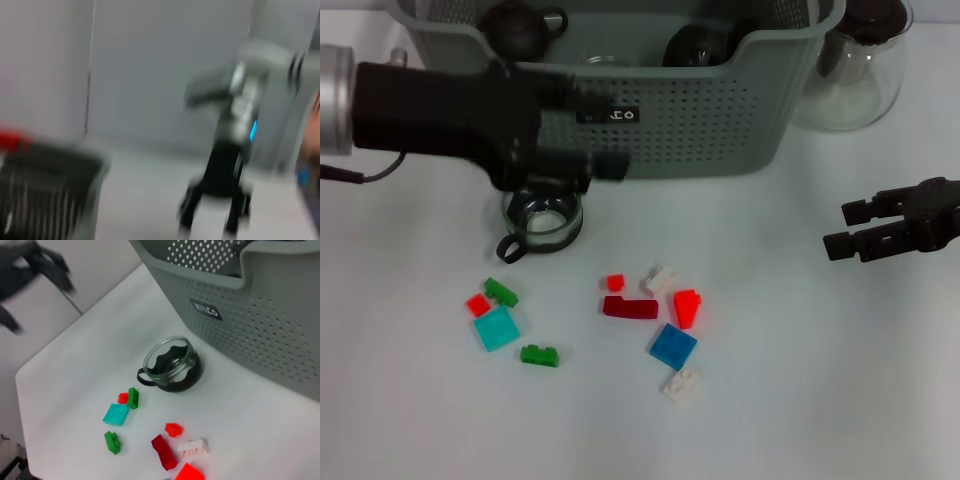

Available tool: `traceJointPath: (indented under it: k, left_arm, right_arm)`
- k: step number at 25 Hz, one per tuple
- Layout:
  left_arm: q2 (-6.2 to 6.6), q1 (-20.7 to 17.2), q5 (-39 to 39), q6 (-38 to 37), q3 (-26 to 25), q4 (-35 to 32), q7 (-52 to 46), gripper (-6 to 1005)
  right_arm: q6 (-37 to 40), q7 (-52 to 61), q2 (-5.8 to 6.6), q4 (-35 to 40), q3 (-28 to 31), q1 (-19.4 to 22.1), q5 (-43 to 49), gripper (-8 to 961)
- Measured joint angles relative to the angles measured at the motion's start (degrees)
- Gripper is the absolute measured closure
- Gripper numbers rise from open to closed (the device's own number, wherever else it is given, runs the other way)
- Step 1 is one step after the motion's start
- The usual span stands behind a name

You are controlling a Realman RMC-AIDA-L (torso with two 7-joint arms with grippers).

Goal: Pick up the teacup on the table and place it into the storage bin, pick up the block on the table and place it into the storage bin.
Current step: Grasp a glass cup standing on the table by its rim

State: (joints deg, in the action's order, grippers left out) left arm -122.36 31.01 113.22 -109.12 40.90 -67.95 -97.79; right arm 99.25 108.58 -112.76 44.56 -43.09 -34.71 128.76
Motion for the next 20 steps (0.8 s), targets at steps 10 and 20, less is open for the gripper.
traceJointPath:
  k: [10, 20]
  left_arm:
    - [-1.86, 2.07, 24.59, 7.81, 19.15, -12.67, -13.55, 320]
    - [-2.08, 4.03, 36.27, 16.01, 31.89, -12.76, -24.64, 323]
  right_arm:
    - [-0.35, 0.13, 0.0, -0.33, 0.13, -0.1, 0.0, 38]
    - [-0.69, 0.22, 0.0, -0.68, 0.29, -0.02, 0.0, 38]
